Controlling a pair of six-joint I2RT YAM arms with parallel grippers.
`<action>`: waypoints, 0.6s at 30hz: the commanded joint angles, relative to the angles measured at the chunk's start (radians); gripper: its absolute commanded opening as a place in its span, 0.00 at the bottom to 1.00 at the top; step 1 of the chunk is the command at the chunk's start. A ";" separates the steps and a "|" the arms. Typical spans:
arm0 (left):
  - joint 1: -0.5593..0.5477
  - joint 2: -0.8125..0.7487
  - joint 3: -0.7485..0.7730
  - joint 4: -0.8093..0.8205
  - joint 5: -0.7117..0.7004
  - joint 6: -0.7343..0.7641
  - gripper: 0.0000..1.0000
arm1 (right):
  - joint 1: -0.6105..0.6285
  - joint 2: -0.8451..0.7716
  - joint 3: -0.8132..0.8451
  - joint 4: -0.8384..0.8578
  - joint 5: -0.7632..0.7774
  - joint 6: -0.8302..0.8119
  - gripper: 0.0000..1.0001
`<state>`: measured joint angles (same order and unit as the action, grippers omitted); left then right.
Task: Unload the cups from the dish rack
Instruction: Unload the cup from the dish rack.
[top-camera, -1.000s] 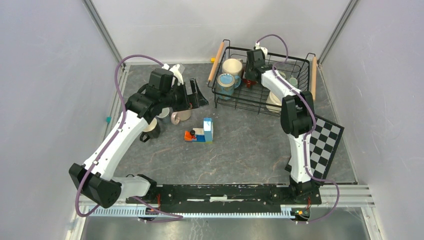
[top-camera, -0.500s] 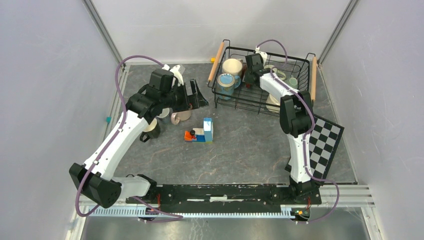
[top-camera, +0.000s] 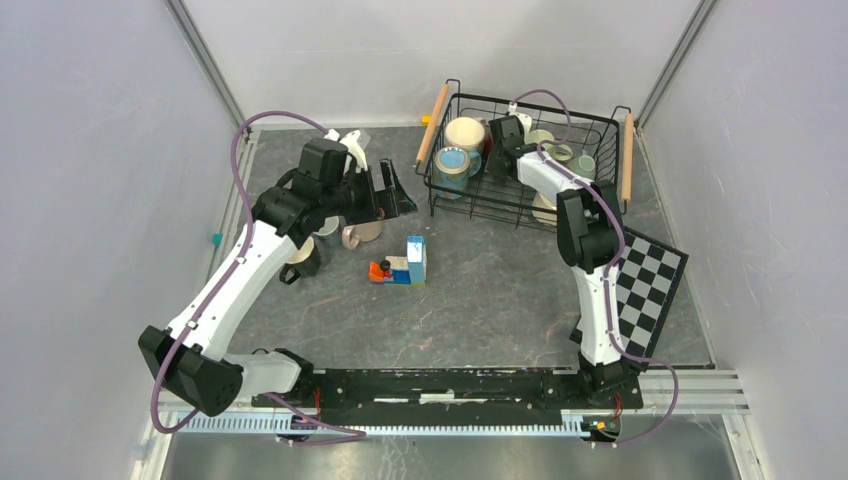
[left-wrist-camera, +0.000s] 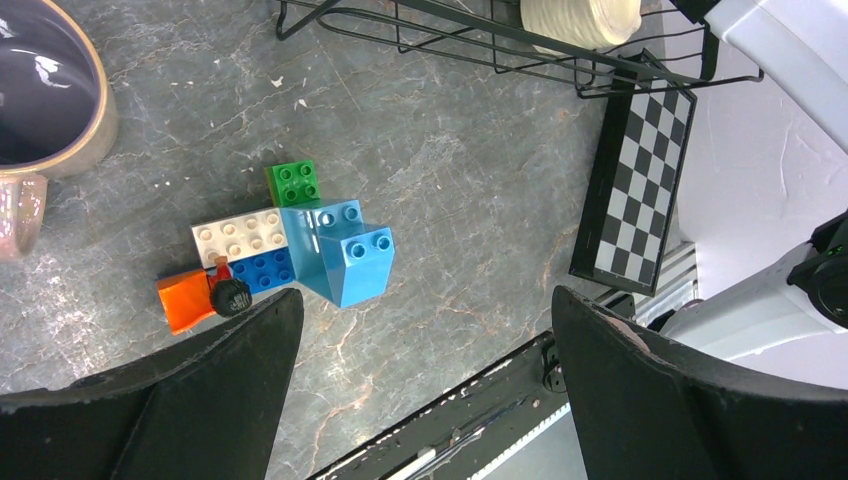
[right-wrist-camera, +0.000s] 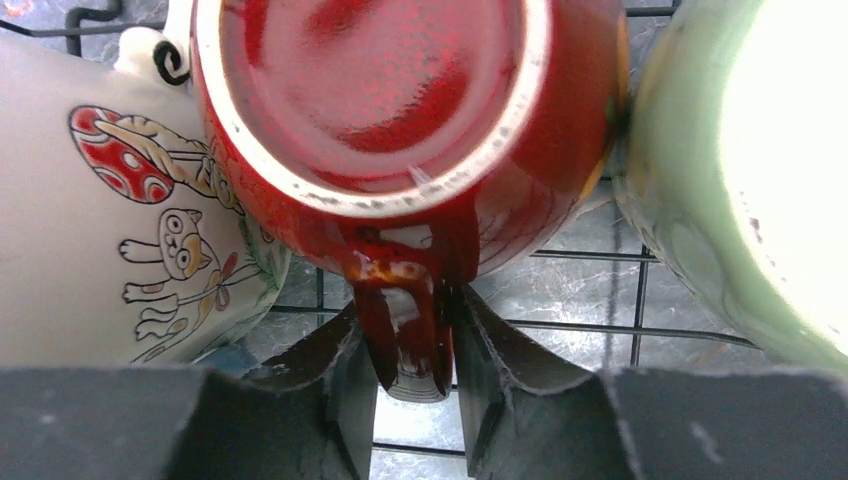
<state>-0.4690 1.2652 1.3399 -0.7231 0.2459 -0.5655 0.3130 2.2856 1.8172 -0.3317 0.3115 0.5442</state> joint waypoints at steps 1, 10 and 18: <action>-0.004 -0.001 -0.002 0.028 0.019 0.028 1.00 | 0.001 0.029 0.017 0.038 0.001 -0.022 0.34; -0.005 0.000 0.004 0.029 0.024 0.025 1.00 | 0.002 -0.016 0.042 0.036 0.013 -0.114 0.00; -0.004 0.002 0.002 0.037 0.029 0.018 1.00 | 0.018 -0.088 0.041 0.038 0.037 -0.198 0.00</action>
<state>-0.4690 1.2652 1.3392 -0.7227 0.2462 -0.5655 0.3210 2.2917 1.8229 -0.3264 0.3199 0.4164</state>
